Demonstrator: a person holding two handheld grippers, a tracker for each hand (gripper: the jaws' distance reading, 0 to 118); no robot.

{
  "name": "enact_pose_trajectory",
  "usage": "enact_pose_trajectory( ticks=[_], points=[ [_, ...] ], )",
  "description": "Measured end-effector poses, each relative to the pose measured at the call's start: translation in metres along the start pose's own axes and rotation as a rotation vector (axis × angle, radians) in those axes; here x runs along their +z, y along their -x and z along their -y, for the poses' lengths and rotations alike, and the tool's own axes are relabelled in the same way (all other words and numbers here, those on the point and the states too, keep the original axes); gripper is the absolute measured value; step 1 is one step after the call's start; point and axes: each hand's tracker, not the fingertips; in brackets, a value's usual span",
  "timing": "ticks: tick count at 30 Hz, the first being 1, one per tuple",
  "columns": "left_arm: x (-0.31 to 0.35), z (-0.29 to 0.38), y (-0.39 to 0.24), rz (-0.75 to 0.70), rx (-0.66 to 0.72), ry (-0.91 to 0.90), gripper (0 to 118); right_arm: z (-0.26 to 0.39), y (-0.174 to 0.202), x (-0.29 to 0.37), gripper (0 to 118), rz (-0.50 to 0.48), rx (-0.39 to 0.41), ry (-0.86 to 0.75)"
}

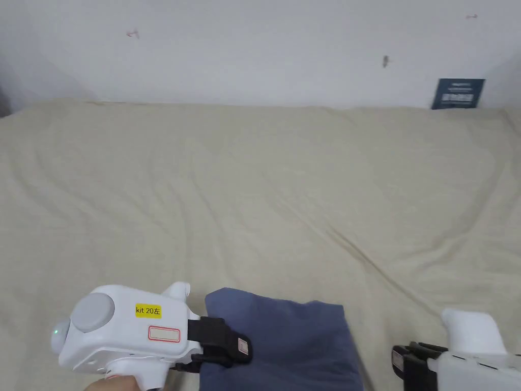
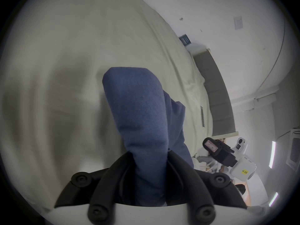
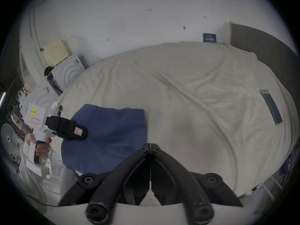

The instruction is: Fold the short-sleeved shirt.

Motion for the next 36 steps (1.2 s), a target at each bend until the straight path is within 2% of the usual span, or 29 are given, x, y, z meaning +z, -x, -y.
enact_pose_trajectory(
  ticks=[4,12,16,17,21,24,25,28,29,30,32,33,36],
  points=[
    [0.069,-0.023,0.046,-0.063,0.010,-0.035,15,-0.011,0.040,-0.016,0,-0.024,0.053,0.009],
    [0.196,-0.063,0.131,-0.364,0.041,-0.100,15,-0.029,0.121,-0.055,0,-0.073,0.095,0.015],
    [0.247,-0.091,0.177,-0.536,-0.004,-0.097,15,-0.028,0.154,-0.072,0,-0.091,0.113,0.029],
    [0.259,-0.098,0.187,-0.586,0.026,-0.098,15,-0.027,0.161,-0.076,0,-0.090,0.116,0.034],
    [0.293,-0.121,0.220,-0.797,-0.035,-0.109,15,-0.020,0.175,-0.095,0,-0.091,0.111,0.064],
    [0.315,-0.139,0.245,-0.990,0.027,-0.149,15,-0.015,0.185,-0.102,0,-0.080,0.135,0.088],
    [0.322,-0.142,0.251,-1.019,0.052,-0.195,15,-0.012,0.189,-0.102,0,-0.073,0.144,0.091],
    [0.337,-0.152,0.263,-1.145,-0.006,-0.296,18,-0.008,0.191,-0.106,0,-0.064,0.137,0.099],
    [0.339,-0.154,0.267,-1.194,-0.040,-0.307,28,-0.007,0.191,-0.107,0,-0.060,0.125,0.101],
    [0.343,-0.153,0.270,-1.228,-0.053,-0.340,48,-0.007,0.190,-0.108,0,-0.057,0.119,0.107],
    [0.347,-0.150,0.274,-1.224,-0.055,-0.365,114,-0.005,0.187,-0.108,0,-0.050,0.116,0.110],
    [0.350,-0.149,0.273,-1.229,-0.029,-0.364,117,-0.004,0.185,-0.108,0,-0.050,0.118,0.110],
    [0.365,-0.139,0.265,-1.196,-0.023,-0.397,116,-0.003,0.182,-0.105,0,-0.049,0.113,0.111]
  ],
)
